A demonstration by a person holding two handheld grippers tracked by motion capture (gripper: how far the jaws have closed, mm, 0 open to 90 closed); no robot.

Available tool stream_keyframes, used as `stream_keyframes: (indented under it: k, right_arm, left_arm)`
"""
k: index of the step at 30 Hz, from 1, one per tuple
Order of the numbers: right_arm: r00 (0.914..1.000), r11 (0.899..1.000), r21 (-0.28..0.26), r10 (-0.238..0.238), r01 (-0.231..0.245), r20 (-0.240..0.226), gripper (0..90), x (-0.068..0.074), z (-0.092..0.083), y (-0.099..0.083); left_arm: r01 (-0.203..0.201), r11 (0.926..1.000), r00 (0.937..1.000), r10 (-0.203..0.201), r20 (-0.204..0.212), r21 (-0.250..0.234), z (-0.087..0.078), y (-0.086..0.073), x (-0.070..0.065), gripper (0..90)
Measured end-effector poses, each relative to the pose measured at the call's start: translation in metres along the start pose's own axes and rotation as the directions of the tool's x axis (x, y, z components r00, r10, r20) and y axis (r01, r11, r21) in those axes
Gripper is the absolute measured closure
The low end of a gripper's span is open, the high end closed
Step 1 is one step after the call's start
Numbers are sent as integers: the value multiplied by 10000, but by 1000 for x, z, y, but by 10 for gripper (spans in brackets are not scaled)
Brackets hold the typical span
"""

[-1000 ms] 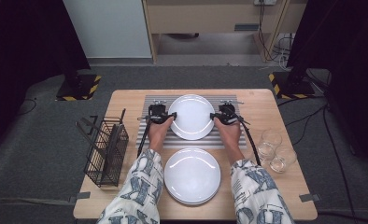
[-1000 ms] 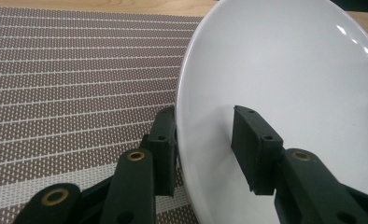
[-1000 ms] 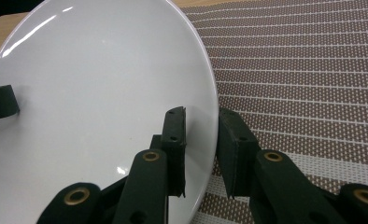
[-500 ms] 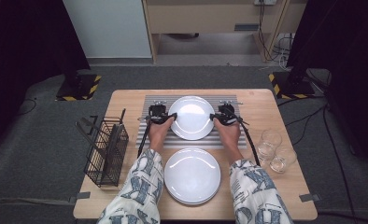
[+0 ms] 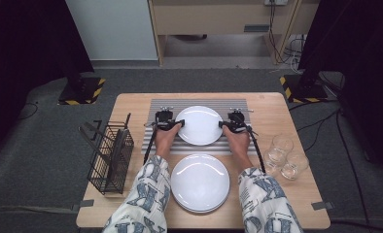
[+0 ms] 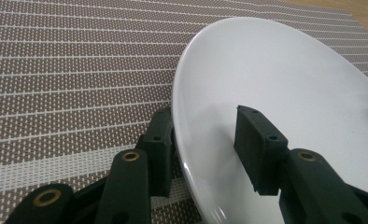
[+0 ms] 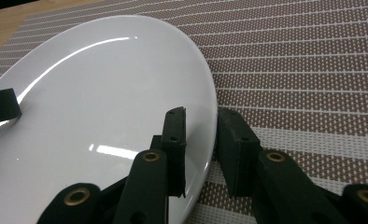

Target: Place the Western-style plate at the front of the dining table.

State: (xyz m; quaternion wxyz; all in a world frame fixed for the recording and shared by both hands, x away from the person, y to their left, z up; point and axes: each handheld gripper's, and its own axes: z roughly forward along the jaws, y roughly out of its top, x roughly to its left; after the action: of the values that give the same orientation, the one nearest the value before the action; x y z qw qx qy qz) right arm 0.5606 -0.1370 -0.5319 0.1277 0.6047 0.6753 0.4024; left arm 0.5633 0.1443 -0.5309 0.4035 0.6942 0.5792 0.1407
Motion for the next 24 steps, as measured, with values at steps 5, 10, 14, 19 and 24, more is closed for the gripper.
stream_keyframes:
  k: [5, 10, 14, 19, 24]
  right_arm:
    - [9998, 9999, -13, -165, 165, 117, 718, 2, 0, 0]
    - [9993, 9995, -25, -328, 329, 171, 687, 4, 0, -2]
    - [9986, 9989, -78, -454, 456, 287, 645, 5, 0, -3]
    - [9973, 9978, -325, -571, 586, 453, 575, 5, -6, -3]
    - [9960, 9952, -590, -758, 785, 466, 501, 8, -11, -3]
  left_arm:
    - [-166, 9999, 9998, 167, -131, 25, 1, -1, -1, 558]
    - [-512, 9987, 9981, 511, -337, -24, 3, -2, -4, 521]
    - [-410, 9991, 9989, 408, -231, -99, 4, -3, -6, 448]
    - [-675, 9973, 9975, 669, -218, -299, 0, -2, -8, 372]
    - [-702, 9945, 9974, 687, -224, -773, -12, 0, -9, 344]
